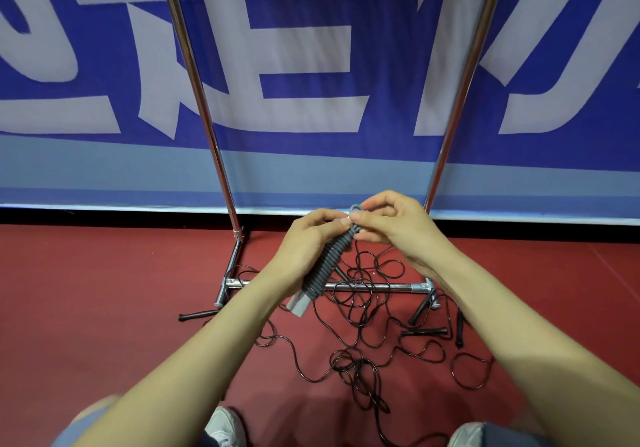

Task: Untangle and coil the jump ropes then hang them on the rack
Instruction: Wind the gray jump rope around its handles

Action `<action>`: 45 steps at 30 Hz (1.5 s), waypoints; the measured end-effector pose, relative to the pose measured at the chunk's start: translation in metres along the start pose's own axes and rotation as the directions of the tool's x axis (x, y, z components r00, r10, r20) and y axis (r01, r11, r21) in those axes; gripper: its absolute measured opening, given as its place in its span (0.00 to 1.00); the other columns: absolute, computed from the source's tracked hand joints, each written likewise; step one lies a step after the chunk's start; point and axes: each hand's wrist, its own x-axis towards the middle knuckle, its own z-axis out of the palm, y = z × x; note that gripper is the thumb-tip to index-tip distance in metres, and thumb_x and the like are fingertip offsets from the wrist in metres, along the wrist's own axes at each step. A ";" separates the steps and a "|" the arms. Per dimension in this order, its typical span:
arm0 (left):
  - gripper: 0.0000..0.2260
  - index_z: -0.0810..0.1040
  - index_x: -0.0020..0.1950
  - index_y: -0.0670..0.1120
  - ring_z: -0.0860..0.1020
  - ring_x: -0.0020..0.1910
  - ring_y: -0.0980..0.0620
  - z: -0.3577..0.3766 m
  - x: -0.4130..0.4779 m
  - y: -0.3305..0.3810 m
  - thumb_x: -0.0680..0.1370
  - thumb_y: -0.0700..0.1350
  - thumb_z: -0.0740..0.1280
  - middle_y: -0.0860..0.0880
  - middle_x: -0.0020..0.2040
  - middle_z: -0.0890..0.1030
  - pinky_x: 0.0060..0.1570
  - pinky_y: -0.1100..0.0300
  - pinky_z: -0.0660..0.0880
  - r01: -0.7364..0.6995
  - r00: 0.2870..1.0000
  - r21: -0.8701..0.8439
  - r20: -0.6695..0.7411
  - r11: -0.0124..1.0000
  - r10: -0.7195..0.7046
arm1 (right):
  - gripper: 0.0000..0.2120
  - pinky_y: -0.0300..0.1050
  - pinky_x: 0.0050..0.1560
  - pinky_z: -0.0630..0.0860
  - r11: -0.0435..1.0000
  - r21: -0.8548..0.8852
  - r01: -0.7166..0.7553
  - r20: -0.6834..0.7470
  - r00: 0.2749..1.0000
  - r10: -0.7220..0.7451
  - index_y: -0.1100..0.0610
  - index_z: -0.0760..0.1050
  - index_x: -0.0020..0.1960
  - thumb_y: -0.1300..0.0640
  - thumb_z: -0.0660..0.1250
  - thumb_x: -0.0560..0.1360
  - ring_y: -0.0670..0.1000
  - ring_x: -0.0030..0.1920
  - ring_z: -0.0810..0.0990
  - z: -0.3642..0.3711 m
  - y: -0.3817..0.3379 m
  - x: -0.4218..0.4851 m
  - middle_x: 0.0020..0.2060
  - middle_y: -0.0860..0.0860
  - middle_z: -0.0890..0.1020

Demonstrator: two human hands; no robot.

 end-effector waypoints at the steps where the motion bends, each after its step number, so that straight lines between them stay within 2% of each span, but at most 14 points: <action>1: 0.07 0.79 0.54 0.39 0.79 0.34 0.50 0.000 -0.001 0.000 0.77 0.39 0.68 0.43 0.38 0.82 0.32 0.64 0.74 0.012 1.000 -0.008 -0.003 1.000 -0.012 | 0.07 0.38 0.39 0.81 1.000 0.000 -0.014 0.013 1.000 0.014 0.61 0.74 0.46 0.66 0.72 0.72 0.46 0.34 0.83 -0.002 0.000 0.000 0.41 0.58 0.78; 5: 0.08 0.81 0.53 0.39 0.77 0.32 0.53 0.001 -0.002 0.000 0.76 0.41 0.67 0.46 0.38 0.81 0.32 0.64 0.72 0.097 0.994 0.019 0.053 0.995 -0.098 | 0.06 0.36 0.35 0.75 0.987 -0.159 -0.021 0.094 0.995 0.036 0.58 0.74 0.44 0.64 0.71 0.74 0.46 0.31 0.77 -0.010 -0.005 0.002 0.39 0.53 0.79; 8: 0.06 0.81 0.46 0.44 0.74 0.34 0.49 0.002 0.001 -0.001 0.76 0.44 0.65 0.45 0.37 0.79 0.35 0.60 0.70 0.173 0.983 -0.001 0.053 0.985 -0.173 | 0.07 0.38 0.36 0.65 0.991 -0.132 0.015 -0.047 0.999 -0.022 0.53 0.74 0.42 0.60 0.70 0.75 0.45 0.34 0.70 -0.016 -0.005 0.008 0.36 0.48 0.77; 12: 0.07 0.80 0.48 0.45 0.74 0.33 0.50 0.008 0.002 -0.006 0.76 0.43 0.63 0.45 0.37 0.78 0.32 0.61 0.70 0.168 0.985 0.018 0.028 0.986 -0.169 | 0.08 0.39 0.41 0.71 0.999 0.040 0.025 -0.180 0.984 -0.017 0.54 0.71 0.41 0.61 0.68 0.77 0.43 0.38 0.75 -0.017 0.001 0.015 0.35 0.47 0.76; 16: 0.13 0.80 0.57 0.50 0.77 0.40 0.49 0.011 0.008 -0.013 0.75 0.39 0.63 0.48 0.43 0.81 0.40 0.57 0.73 0.150 0.988 0.018 0.033 0.989 -0.150 | 0.08 0.39 0.44 0.78 0.989 0.135 0.055 -0.250 0.968 -0.020 0.56 0.71 0.42 0.63 0.67 0.77 0.44 0.36 0.77 -0.015 0.006 0.021 0.36 0.50 0.76; 21: 0.14 0.84 0.51 0.53 0.75 0.39 0.51 0.013 0.007 -0.018 0.74 0.40 0.63 0.50 0.41 0.82 0.37 0.60 0.71 0.160 0.980 0.060 0.110 0.985 -0.166 | 0.07 0.39 0.44 0.79 0.983 0.169 0.074 -0.307 0.952 -0.019 0.58 0.71 0.42 0.65 0.66 0.77 0.46 0.35 0.77 -0.023 0.005 0.025 0.35 0.51 0.76; 24: 0.15 0.84 0.52 0.54 0.75 0.39 0.50 0.017 0.010 -0.021 0.68 0.43 0.67 0.50 0.40 0.82 0.37 0.61 0.71 0.166 0.972 0.100 0.152 0.981 -0.179 | 0.07 0.40 0.43 0.80 0.985 0.165 0.040 -0.300 0.954 0.012 0.58 0.71 0.42 0.65 0.67 0.77 0.47 0.35 0.76 -0.026 0.008 0.029 0.35 0.51 0.75; 27: 0.20 0.77 0.63 0.59 0.76 0.38 0.56 0.015 0.003 -0.029 0.76 0.39 0.63 0.52 0.46 0.83 0.36 0.64 0.73 0.108 0.979 0.134 0.159 0.985 -0.129 | 0.07 0.42 0.46 0.80 0.988 0.151 -0.027 -0.220 0.974 0.060 0.59 0.71 0.41 0.65 0.67 0.77 0.47 0.35 0.76 -0.030 0.012 0.029 0.35 0.52 0.75; 29: 0.19 0.75 0.65 0.58 0.77 0.40 0.56 0.012 -0.004 -0.031 0.78 0.39 0.63 0.51 0.48 0.81 0.35 0.68 0.74 0.077 0.969 0.200 0.217 0.977 -0.121 | 0.07 0.42 0.47 0.79 0.994 0.090 -0.056 -0.197 0.978 0.072 0.59 0.72 0.41 0.64 0.68 0.77 0.48 0.36 0.78 -0.032 0.016 0.026 0.37 0.53 0.77; 33: 0.12 0.78 0.57 0.57 0.79 0.43 0.48 0.012 0.002 -0.033 0.77 0.42 0.68 0.39 0.51 0.81 0.39 0.59 0.77 0.058 0.968 0.236 0.226 0.970 -0.113 | 0.08 0.43 0.47 0.79 0.998 0.064 -0.023 -0.292 0.956 0.041 0.58 0.72 0.41 0.64 0.68 0.76 0.48 0.35 0.77 -0.037 0.017 0.031 0.36 0.52 0.76; 36: 0.09 0.75 0.56 0.48 0.80 0.39 0.42 0.016 0.001 -0.038 0.77 0.41 0.68 0.40 0.45 0.82 0.41 0.50 0.78 0.090 0.961 0.139 0.248 0.986 -0.122 | 0.08 0.43 0.44 0.79 0.995 0.100 0.001 -0.341 0.939 0.033 0.58 0.72 0.41 0.64 0.69 0.76 0.48 0.34 0.77 -0.042 0.015 0.037 0.35 0.52 0.75; 38: 0.08 0.73 0.54 0.47 0.80 0.36 0.44 0.017 0.001 -0.046 0.77 0.40 0.68 0.42 0.42 0.82 0.39 0.52 0.77 0.113 0.961 0.114 0.238 0.987 -0.138 | 0.07 0.43 0.45 0.80 0.995 0.100 -0.021 -0.302 0.952 0.050 0.58 0.73 0.41 0.64 0.69 0.76 0.48 0.35 0.78 -0.043 0.019 0.037 0.37 0.53 0.76; 42: 0.13 0.75 0.58 0.49 0.78 0.37 0.51 0.015 0.001 -0.063 0.76 0.39 0.70 0.41 0.46 0.79 0.37 0.59 0.76 0.142 0.982 0.080 0.112 0.987 -0.150 | 0.04 0.45 0.50 0.80 0.984 -0.056 -0.171 -0.159 0.974 0.160 0.57 0.74 0.47 0.61 0.69 0.76 0.49 0.39 0.81 -0.044 0.028 0.035 0.44 0.57 0.81; 45: 0.16 0.72 0.61 0.48 0.78 0.36 0.53 0.007 0.006 -0.061 0.76 0.37 0.69 0.44 0.45 0.79 0.35 0.59 0.76 0.139 0.990 -0.023 -0.033 0.990 -0.140 | 0.14 0.50 0.51 0.78 0.895 -0.409 -0.178 -0.051 0.984 0.173 0.56 0.72 0.62 0.62 0.67 0.77 0.53 0.43 0.80 -0.043 0.035 0.030 0.48 0.60 0.83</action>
